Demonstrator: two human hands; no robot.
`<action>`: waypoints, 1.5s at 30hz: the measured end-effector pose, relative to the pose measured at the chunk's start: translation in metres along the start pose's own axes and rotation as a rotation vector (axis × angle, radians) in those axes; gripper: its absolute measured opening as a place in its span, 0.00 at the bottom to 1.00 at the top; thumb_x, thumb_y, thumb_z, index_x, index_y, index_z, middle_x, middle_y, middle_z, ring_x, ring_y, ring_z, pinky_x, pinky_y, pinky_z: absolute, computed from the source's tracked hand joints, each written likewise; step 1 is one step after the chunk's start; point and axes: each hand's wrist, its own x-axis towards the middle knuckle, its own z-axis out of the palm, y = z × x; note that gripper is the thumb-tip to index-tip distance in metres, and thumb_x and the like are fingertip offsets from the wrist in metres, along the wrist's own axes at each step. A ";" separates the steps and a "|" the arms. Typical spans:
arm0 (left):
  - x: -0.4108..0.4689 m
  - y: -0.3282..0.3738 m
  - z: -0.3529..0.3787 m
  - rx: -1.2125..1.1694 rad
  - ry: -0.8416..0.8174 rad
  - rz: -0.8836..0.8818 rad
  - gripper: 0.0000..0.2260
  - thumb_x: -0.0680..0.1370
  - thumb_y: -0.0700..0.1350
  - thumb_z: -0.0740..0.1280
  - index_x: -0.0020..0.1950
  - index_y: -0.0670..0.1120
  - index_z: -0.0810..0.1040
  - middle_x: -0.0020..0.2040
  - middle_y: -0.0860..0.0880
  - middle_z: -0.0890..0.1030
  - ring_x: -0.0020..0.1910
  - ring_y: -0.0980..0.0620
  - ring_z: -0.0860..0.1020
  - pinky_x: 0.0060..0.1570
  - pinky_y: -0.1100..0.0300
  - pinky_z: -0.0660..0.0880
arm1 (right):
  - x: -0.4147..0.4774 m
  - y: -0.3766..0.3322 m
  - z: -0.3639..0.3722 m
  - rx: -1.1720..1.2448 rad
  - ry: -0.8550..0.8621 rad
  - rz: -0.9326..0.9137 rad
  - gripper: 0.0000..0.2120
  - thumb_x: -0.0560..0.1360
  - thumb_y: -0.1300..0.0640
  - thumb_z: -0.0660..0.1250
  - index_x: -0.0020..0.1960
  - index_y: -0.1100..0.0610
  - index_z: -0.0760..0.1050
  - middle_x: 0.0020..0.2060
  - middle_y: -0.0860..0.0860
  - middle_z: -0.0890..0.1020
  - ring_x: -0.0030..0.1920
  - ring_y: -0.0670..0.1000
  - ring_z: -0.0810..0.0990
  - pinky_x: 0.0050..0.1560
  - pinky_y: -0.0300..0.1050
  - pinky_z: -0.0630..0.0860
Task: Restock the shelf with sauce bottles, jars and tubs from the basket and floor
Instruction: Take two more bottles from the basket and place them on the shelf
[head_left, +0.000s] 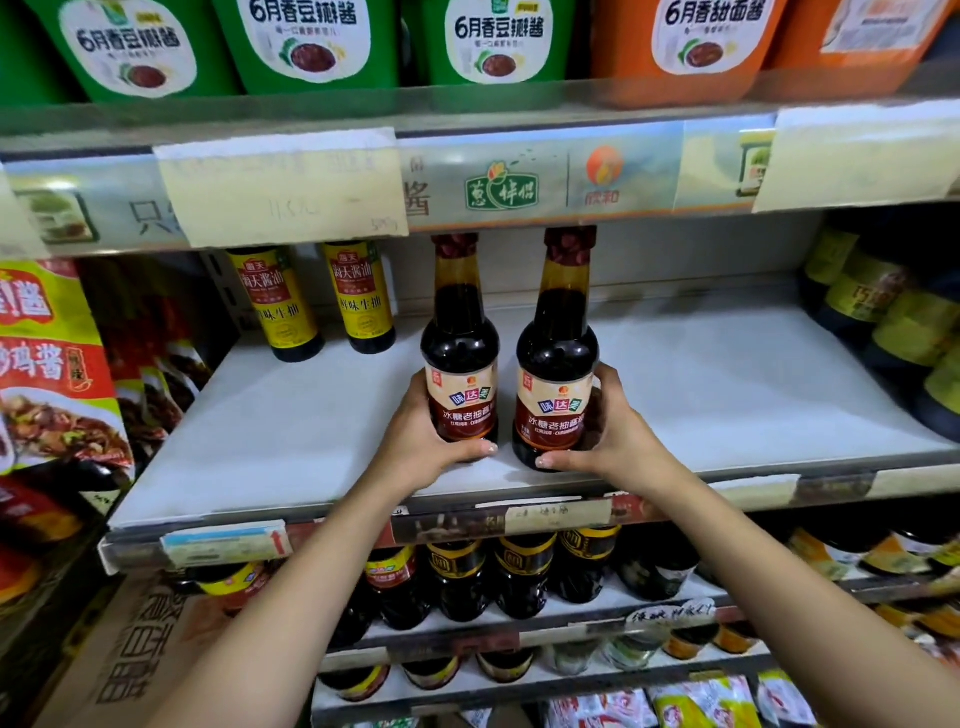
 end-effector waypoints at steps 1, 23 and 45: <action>0.000 0.000 0.001 0.021 0.031 0.001 0.37 0.61 0.42 0.79 0.64 0.47 0.63 0.59 0.50 0.75 0.57 0.53 0.74 0.55 0.59 0.70 | 0.001 0.001 0.000 -0.013 -0.003 0.004 0.51 0.57 0.57 0.81 0.69 0.43 0.53 0.60 0.49 0.76 0.61 0.49 0.76 0.63 0.54 0.73; 0.011 -0.007 -0.012 -0.123 -0.089 -0.068 0.36 0.61 0.38 0.79 0.62 0.53 0.65 0.58 0.50 0.77 0.60 0.50 0.76 0.59 0.52 0.74 | 0.025 0.002 -0.004 -0.041 -0.035 0.020 0.47 0.63 0.60 0.78 0.70 0.52 0.50 0.56 0.49 0.75 0.57 0.49 0.75 0.59 0.45 0.72; 0.118 -0.023 -0.007 -0.187 0.033 -0.062 0.37 0.64 0.35 0.76 0.69 0.45 0.63 0.57 0.52 0.73 0.57 0.55 0.71 0.57 0.58 0.69 | 0.142 0.023 0.003 0.187 -0.053 -0.026 0.46 0.62 0.70 0.75 0.70 0.54 0.52 0.54 0.43 0.75 0.60 0.50 0.74 0.63 0.50 0.71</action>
